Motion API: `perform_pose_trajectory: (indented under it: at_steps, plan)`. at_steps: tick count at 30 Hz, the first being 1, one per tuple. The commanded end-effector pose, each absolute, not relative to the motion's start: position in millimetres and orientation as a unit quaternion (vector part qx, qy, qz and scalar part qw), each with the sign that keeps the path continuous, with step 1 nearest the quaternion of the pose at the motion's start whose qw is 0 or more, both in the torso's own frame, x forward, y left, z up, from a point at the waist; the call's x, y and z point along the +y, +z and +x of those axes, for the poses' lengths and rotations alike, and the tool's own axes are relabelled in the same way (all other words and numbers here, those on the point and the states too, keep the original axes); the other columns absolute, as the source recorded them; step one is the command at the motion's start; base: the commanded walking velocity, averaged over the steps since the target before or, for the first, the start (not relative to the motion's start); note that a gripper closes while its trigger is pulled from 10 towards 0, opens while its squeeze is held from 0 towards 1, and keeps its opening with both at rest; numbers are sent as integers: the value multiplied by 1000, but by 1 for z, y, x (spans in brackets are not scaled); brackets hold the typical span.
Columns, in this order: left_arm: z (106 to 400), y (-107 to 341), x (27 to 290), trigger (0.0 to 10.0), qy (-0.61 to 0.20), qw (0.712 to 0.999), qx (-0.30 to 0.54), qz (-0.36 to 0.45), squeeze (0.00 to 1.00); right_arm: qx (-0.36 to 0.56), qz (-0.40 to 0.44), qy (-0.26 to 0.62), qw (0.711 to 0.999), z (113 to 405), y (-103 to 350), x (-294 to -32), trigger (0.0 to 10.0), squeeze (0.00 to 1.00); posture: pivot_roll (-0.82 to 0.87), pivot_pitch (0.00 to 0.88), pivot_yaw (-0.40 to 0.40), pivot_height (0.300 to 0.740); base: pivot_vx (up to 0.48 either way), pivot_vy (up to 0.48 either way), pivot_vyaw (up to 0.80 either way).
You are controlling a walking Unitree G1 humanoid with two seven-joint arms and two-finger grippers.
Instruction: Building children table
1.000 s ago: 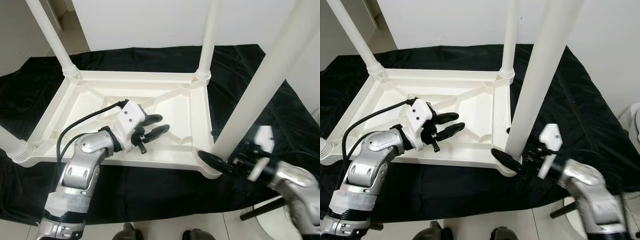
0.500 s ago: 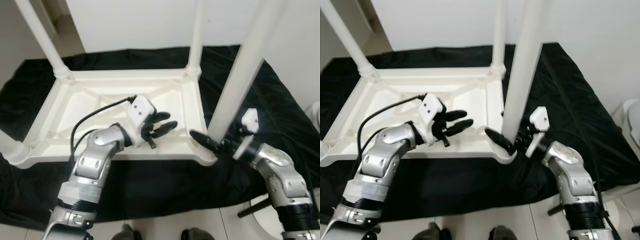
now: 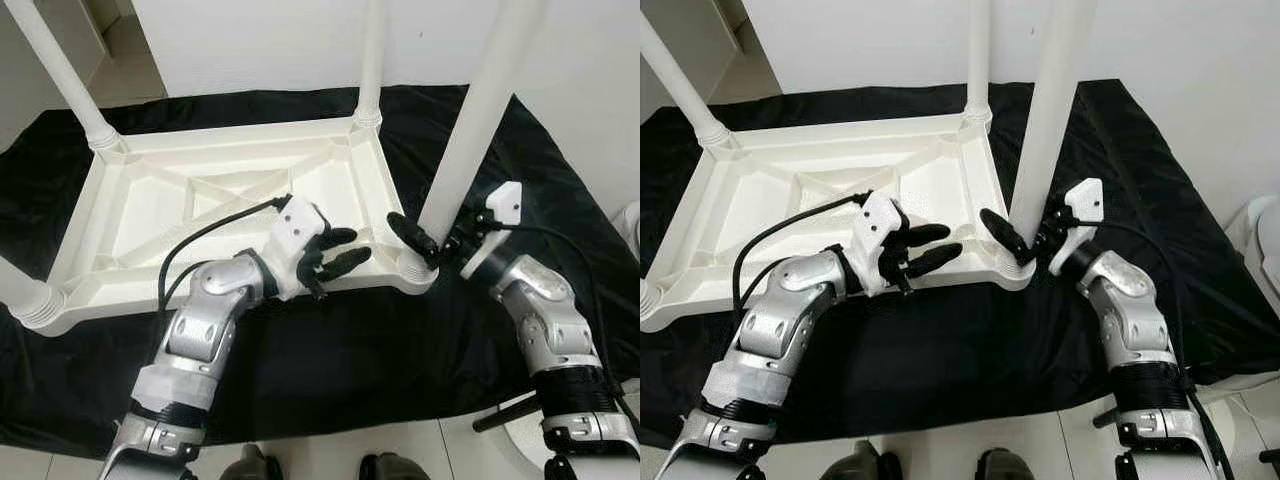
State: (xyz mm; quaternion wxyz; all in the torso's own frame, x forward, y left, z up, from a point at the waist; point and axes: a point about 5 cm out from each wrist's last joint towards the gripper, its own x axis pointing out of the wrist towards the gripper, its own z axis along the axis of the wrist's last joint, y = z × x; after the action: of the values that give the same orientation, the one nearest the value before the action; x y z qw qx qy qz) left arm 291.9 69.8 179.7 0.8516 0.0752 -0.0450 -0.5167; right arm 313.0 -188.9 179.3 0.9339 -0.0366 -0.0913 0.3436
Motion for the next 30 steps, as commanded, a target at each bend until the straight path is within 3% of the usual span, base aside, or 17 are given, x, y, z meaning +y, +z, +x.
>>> perform_pose_trajectory:
  at_steps: [1,4,5,9,10,17,18,20,21,30]
  plan:
    - [296,173,78,10000,-430,898,-33,80,0,-80,-44,348,933,309,173,-191,10000,0,-119,107,57,740,0,0,0]
    - [292,168,78,10000,-435,896,-23,89,0,-69,-50,357,930,306,166,-192,10000,0,-117,105,58,740,0,0,0]
    - [291,168,77,10000,-437,895,-23,89,0,-68,-51,354,931,306,165,-193,4745,0,-115,100,61,740,0,0,0]
    - [291,168,76,10000,-439,894,-23,89,0,-67,-50,352,932,307,165,-194,4745,0,-115,100,61,740,0,0,0]
    - [292,168,73,10000,-435,896,-24,86,0,-62,-53,354,932,306,164,-195,0,0,-116,99,63,740,0,0,0]
    - [291,168,67,10000,-435,895,-27,93,0,-53,-57,353,933,305,163,-195,0,0,-125,104,60,740,0,0,0]
    - [290,167,65,10000,-436,895,-28,94,0,-50,-61,347,935,304,162,-196,4353,0,-125,104,60,740,0,0,0]
    - [288,167,64,10000,-436,895,-29,95,0,-46,-65,340,937,304,161,-196,4353,0,-125,104,60,740,0,0,0]
    - [288,167,63,10000,-435,895,-30,94,0,-47,-55,325,943,303,163,-194,10000,0,-125,104,56,740,0,0,0]
    - [288,167,63,10000,-423,901,-34,89,0,-54,-25,197,979,299,165,-178,10000,0,-134,99,47,740,0,0,0]
